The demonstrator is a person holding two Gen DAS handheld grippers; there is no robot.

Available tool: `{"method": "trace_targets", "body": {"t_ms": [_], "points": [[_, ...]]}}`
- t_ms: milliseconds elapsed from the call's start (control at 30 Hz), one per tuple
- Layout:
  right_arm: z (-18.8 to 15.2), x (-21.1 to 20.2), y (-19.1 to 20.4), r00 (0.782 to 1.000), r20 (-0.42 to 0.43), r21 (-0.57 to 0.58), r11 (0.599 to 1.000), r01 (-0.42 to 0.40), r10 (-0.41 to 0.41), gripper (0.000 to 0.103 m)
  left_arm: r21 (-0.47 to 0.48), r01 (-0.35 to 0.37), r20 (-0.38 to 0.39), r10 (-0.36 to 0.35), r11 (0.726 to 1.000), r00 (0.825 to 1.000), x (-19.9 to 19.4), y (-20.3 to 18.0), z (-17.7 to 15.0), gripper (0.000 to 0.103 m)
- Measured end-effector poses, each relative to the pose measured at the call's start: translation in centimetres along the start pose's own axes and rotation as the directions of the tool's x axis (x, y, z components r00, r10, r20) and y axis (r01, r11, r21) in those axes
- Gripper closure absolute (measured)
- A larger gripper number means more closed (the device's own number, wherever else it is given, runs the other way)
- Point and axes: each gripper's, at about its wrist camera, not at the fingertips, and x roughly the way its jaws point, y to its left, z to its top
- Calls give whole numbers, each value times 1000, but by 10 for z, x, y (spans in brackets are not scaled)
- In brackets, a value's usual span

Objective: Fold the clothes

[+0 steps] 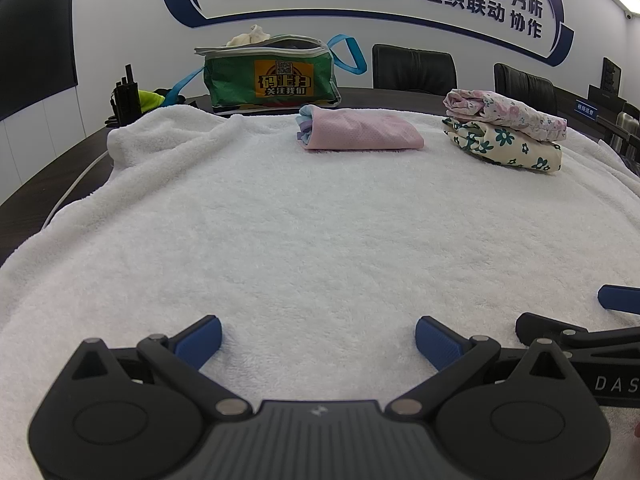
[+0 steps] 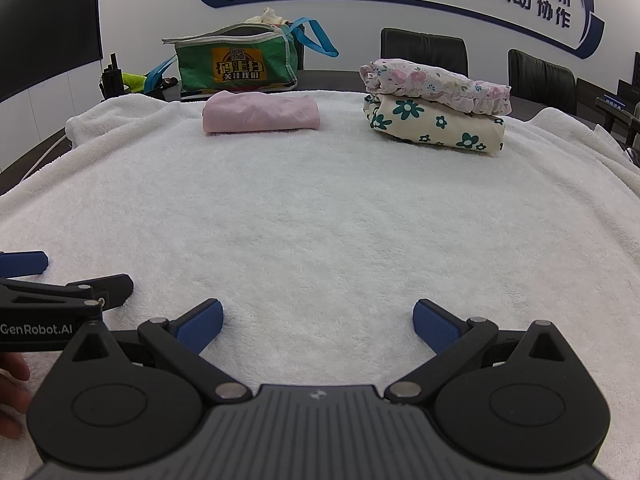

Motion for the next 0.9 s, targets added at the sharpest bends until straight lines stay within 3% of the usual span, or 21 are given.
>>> {"method": "trace_targets", "body": {"t_ms": [900], "points": [[0,0,0,1000,0,1,1000,0,0,1,-4,-12,-1,12,1000,1000,-1,-1,-1,0]]}}
